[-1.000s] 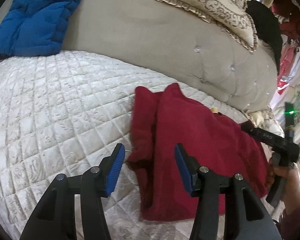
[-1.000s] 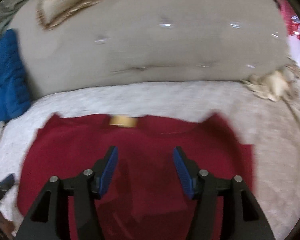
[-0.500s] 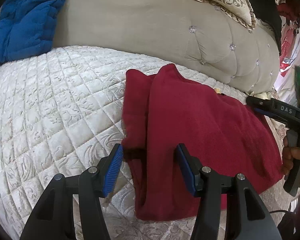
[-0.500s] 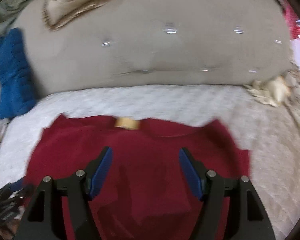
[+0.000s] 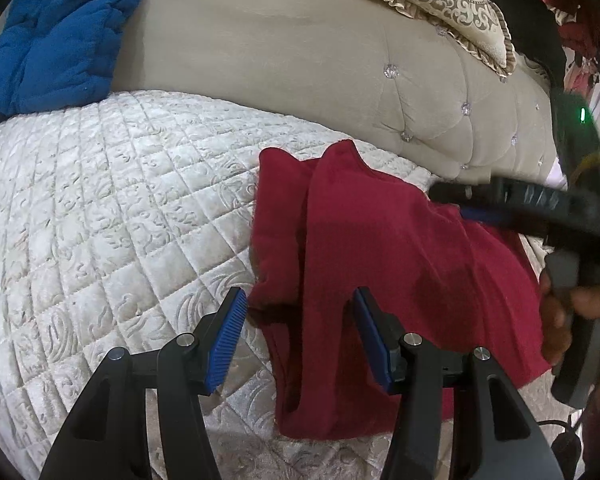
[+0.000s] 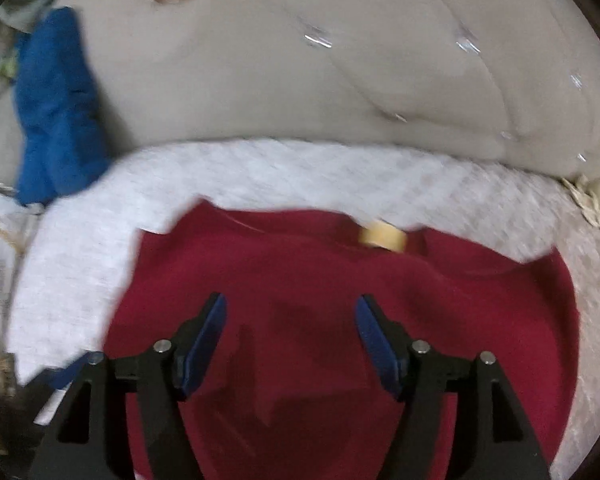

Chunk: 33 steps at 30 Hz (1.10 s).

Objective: Fold small clothes

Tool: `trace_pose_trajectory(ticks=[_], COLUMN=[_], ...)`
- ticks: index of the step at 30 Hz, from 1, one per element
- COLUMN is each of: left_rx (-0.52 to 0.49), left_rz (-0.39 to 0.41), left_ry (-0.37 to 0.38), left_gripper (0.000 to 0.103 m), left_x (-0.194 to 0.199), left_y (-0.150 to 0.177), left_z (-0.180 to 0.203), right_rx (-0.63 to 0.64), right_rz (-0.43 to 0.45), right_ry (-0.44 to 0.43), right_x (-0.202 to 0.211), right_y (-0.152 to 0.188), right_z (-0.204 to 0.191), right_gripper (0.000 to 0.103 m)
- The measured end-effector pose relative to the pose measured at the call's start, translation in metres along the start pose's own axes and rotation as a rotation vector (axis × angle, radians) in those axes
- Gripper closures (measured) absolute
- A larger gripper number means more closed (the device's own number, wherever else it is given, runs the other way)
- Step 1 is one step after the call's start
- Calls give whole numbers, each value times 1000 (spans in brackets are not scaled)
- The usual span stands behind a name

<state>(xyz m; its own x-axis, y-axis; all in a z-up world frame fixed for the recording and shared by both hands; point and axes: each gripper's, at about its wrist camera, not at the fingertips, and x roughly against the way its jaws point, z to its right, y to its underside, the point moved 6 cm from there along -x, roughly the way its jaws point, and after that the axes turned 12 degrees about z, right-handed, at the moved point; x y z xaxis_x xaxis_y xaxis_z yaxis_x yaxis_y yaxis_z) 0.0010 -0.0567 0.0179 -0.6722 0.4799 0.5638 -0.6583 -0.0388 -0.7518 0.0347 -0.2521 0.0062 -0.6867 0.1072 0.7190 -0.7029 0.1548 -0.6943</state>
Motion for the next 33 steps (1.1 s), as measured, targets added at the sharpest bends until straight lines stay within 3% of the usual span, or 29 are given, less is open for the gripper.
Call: trace_pose_trajectory(ticks=[4, 8, 12, 15, 18, 20, 22, 25, 30, 33], left_rx=[26, 79, 81, 92, 122, 135, 136, 136, 131, 164], left_rz=[-5, -28, -34, -47, -66, -73, -71, -71, -45, -19], left_ry=[15, 33, 37, 34, 42, 48, 49, 69, 102, 153], left_gripper=[69, 69, 69, 69, 69, 68, 67, 66, 69, 87], left_x=[5, 3, 2, -2, -8, -10, -10, -13, -13, -8], left_y=[1, 2, 3, 4, 4, 4, 3, 3, 3, 0], left_z=[-5, -12, -12, -14, -19, -20, -20, -16, -7, -7], right_rx=[-37, -7, 85, 168, 235, 276, 282, 173, 94, 104], right_rz=[-64, -96, -160, -237, -206, -188, -169, -161, -122, -114], right_ry=[-112, -147, -134, -72, -39, -17, -39, -139, -215, -217], right_x=[-22, -42, -74, -100, -105, -102, -92, -72, -45, -36], right_y=[-6, -7, -3, 10, 13, 14, 12, 4, -8, -10], right_z=[-34, -70, -100, -108, -112, -111, -106, -97, -87, -84], right_gripper=[22, 21, 13, 12, 11, 20, 53, 75, 81, 82])
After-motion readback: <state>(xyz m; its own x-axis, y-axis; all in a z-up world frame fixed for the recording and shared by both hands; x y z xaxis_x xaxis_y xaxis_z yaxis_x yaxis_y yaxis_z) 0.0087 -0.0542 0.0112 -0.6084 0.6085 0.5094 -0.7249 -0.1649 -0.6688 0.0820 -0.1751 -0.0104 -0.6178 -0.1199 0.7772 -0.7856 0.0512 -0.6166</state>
